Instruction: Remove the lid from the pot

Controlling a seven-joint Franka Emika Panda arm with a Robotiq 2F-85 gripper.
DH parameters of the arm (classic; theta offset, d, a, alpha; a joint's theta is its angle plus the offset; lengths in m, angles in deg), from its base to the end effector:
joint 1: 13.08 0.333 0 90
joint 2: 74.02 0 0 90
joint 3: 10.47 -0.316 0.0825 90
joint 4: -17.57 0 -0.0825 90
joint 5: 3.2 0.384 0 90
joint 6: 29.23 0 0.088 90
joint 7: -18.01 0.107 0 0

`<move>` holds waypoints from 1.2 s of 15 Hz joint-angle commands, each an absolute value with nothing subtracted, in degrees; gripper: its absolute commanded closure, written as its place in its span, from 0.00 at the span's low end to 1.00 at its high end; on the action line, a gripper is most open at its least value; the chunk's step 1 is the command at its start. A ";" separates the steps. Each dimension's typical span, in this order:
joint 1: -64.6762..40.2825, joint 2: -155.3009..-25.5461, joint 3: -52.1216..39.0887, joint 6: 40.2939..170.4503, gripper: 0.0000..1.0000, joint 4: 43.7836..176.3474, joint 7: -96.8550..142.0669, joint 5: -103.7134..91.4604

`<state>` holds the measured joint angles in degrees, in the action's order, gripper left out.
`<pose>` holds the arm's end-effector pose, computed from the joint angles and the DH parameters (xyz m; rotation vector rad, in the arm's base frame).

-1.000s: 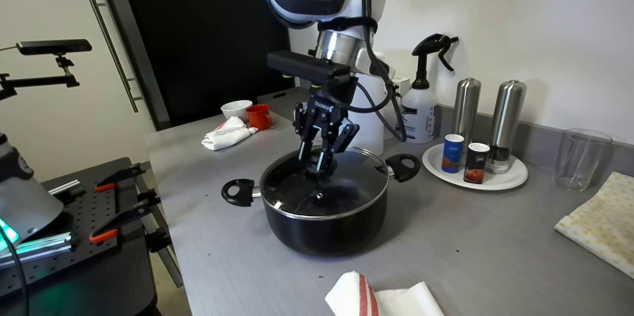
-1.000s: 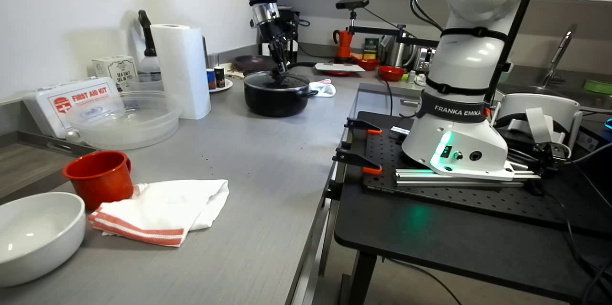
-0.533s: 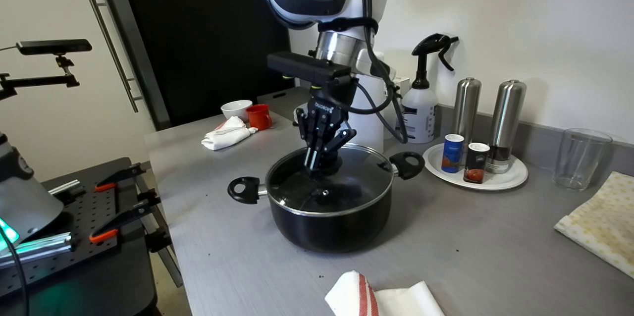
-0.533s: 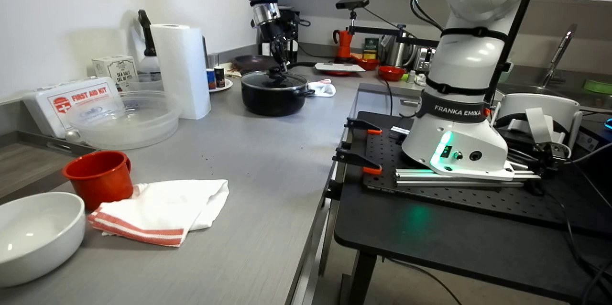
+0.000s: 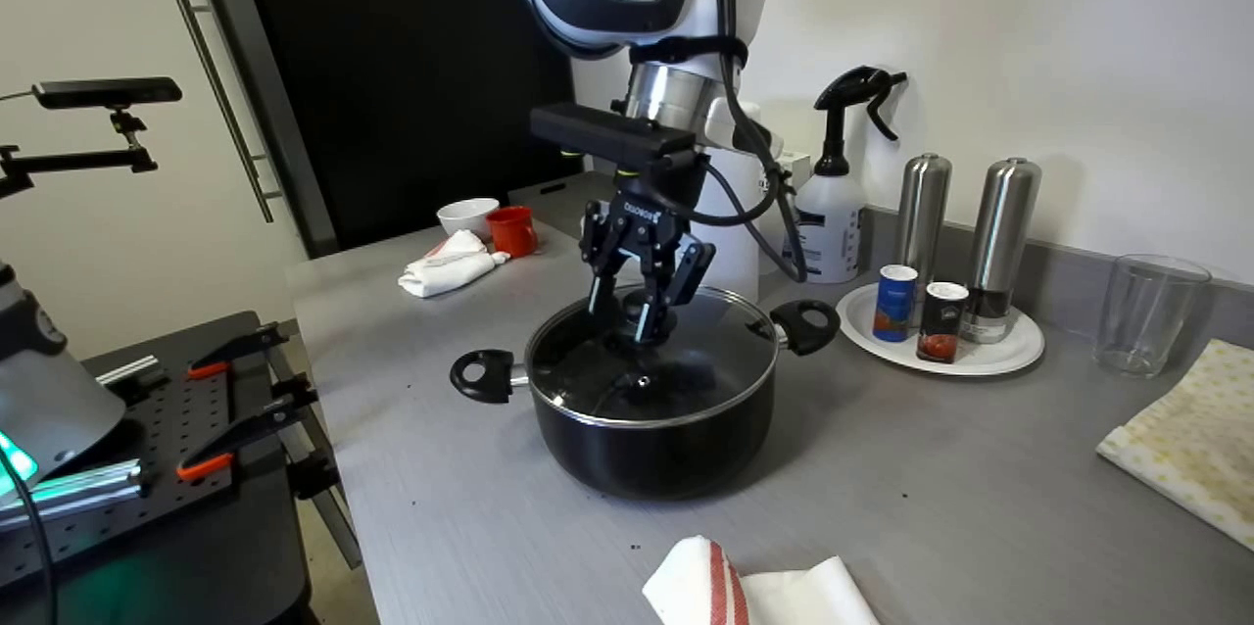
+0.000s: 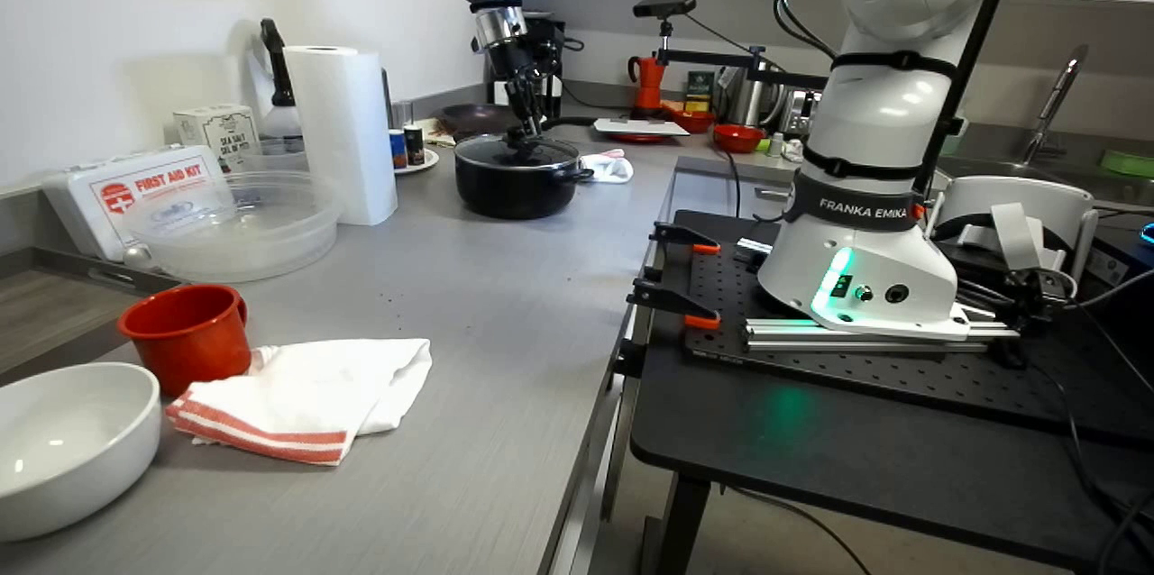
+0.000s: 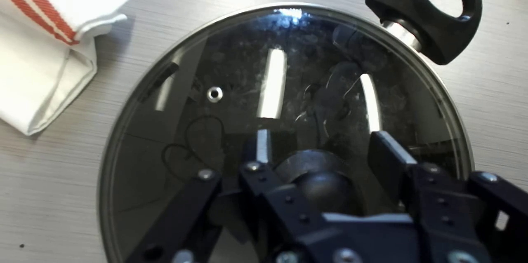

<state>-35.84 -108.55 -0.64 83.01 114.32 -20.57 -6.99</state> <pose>0.5412 -0.3404 0.2308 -3.0236 -0.2326 0.5451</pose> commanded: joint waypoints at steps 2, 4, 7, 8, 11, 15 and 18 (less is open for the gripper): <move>-36.07 -109.23 -1.40 82.95 0.01 112.84 -19.96 -7.30; -36.02 -109.60 -1.56 82.73 0.00 112.14 -19.76 -7.19; -35.98 -110.17 -1.82 82.53 0.00 111.08 -19.56 -7.10; -35.98 -110.39 -1.90 82.49 0.00 110.75 -19.52 -7.07; -36.01 -111.14 -2.02 82.29 0.00 109.74 -19.35 -7.08; -36.15 -111.83 -2.09 82.24 0.42 109.01 -19.47 -7.10; -36.16 -112.05 -2.08 82.02 0.65 108.57 -19.37 -7.13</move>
